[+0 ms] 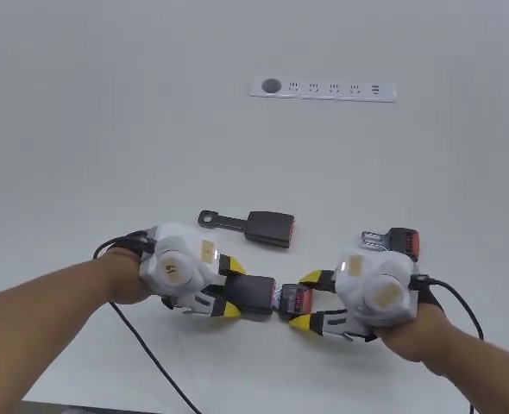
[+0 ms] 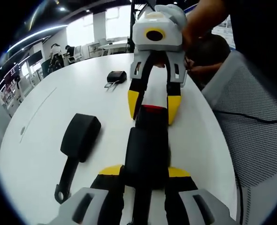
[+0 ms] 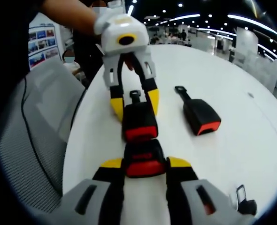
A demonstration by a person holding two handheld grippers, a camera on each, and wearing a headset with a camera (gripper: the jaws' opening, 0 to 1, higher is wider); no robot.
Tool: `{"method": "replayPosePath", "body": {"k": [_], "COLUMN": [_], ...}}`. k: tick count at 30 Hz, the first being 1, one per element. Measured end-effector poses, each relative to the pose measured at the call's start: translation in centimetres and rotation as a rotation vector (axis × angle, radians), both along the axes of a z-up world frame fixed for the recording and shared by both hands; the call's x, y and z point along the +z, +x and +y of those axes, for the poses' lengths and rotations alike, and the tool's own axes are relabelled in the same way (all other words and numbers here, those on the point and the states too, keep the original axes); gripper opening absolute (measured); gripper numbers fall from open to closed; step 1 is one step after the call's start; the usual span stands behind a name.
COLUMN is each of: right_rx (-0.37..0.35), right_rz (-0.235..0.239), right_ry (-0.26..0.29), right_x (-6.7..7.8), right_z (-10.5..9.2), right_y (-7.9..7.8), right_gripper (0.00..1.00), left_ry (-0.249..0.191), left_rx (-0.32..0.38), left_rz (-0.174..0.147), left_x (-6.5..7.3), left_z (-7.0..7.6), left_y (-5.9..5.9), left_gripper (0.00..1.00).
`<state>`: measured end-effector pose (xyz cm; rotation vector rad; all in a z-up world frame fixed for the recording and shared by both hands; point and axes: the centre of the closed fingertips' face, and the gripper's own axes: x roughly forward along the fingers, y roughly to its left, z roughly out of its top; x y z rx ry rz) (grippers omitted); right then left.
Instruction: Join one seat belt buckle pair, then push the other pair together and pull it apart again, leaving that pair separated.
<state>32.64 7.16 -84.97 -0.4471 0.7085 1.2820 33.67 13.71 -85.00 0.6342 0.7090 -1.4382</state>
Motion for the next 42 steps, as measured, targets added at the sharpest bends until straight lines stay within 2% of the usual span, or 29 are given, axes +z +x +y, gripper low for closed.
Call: {"method": "replayPosePath", "body": {"k": [8,13,26,30,42], "right_rx": [-0.017,-0.027,-0.058,-0.079,-0.089], "right_rz": [-0.027,-0.038,-0.031,-0.012,-0.013], "right_ry": [0.049,0.061,0.092,0.112,0.122], "right_x": [0.13,0.21,0.26,0.24,0.2], "right_z": [-0.03,0.02,-0.09,-0.17,-0.14], "right_y": [-0.01,0.01,0.03,0.02,-0.03], "right_gripper": [0.33,0.32,0.32,0.32,0.32], "left_ry": [-0.022,-0.028,-0.032,-0.029,-0.037], "left_rx": [-0.002,0.003,-0.001,-0.004,0.004], "left_rz": [0.005,0.008,0.015,0.013,0.019], "left_x": [0.04,0.04,0.01,0.01,0.01], "left_z": [0.02,0.1,0.13,0.1,0.14], "left_y": [-0.02,0.02,0.05,0.03,0.07], "left_gripper": [0.33,0.33,0.33,0.33,0.33]}}
